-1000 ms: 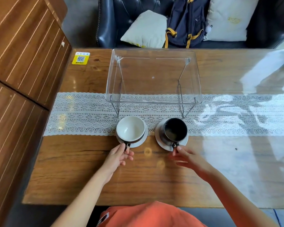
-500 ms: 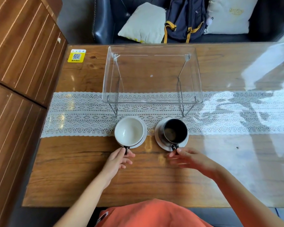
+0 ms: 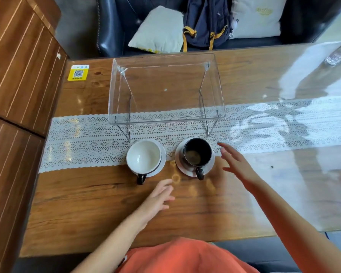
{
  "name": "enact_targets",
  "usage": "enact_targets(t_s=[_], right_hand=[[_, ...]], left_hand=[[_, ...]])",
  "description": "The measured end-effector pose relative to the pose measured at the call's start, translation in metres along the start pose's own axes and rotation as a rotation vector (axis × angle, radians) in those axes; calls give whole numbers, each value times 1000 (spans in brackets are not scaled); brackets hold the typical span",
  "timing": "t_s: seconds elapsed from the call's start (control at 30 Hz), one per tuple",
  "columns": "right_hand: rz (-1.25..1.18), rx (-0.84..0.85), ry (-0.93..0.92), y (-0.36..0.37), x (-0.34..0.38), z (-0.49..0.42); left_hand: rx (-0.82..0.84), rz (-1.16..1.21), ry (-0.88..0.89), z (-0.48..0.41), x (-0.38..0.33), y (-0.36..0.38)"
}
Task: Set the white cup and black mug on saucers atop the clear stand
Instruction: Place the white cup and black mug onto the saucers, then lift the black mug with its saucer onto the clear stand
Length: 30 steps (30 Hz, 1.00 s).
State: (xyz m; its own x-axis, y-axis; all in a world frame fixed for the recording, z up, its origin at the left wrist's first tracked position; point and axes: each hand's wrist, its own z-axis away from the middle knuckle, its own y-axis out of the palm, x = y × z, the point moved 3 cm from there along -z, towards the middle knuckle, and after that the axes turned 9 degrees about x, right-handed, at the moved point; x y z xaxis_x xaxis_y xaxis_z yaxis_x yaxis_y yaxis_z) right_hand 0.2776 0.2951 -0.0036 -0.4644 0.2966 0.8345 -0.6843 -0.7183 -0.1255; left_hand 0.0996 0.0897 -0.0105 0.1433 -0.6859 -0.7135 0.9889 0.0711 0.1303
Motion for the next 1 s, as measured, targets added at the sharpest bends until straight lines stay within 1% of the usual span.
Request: enact_targets(t_s=[0.07, 0.17, 0.23, 0.3, 0.37, 0.47, 0.57, 0.67, 0.87, 0.93, 1.0], right_hand=[[48, 34, -7, 10, 8, -5], [151, 52, -29, 22, 13, -8], [187, 59, -62, 28, 12, -4], [119, 67, -84, 33, 10, 0], [39, 49, -71, 34, 7, 2], [-18, 12, 19, 31, -1, 3], [-59, -20, 37, 28, -2, 5], [-94, -16, 50, 26, -4, 6], [-111, 4, 80, 21, -4, 27], [-71, 11, 64, 14, 1, 40], [-16, 6, 21, 5, 16, 57]], left_hand=[[-55, 47, 57, -24, -27, 17], [-169, 212, 68, -54, -48, 33], [-254, 234, 46, -66, -50, 36], [-301, 206, 38, -71, -50, 34], [-299, 192, 60, -74, -53, 32], [-263, 155, 70, -76, -58, 27], [-252, 130, 61, -75, -59, 23], [-237, 130, 41, -70, -59, 22], [-168, 195, 10, -43, -59, 36], [-165, 215, 32, -29, -65, 41], [-152, 220, 92, -14, -77, 44]])
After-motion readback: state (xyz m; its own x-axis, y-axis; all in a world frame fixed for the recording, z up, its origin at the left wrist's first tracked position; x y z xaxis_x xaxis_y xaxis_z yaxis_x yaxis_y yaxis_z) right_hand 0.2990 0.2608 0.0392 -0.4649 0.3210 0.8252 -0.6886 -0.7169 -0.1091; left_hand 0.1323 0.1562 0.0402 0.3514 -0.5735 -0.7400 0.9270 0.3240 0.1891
